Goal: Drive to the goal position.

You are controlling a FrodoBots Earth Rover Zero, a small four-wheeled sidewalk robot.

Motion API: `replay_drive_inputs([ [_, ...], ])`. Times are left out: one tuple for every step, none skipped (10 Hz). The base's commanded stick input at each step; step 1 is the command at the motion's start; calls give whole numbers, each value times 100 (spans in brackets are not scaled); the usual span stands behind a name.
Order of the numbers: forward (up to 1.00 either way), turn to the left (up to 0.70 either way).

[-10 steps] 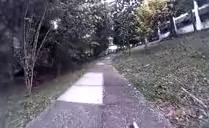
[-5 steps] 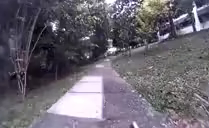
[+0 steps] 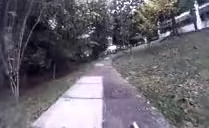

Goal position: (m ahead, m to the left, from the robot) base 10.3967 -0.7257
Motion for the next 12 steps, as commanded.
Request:
replay_drive_inputs([
  [70,-13],
  [70,-13],
  [70,-13],
  [70,-13],
  [70,-13],
  [70,-13],
  [70,-13],
  [70,-13],
  [70,-6],
  [70,1],
  [70,1],
  [70,1],
])
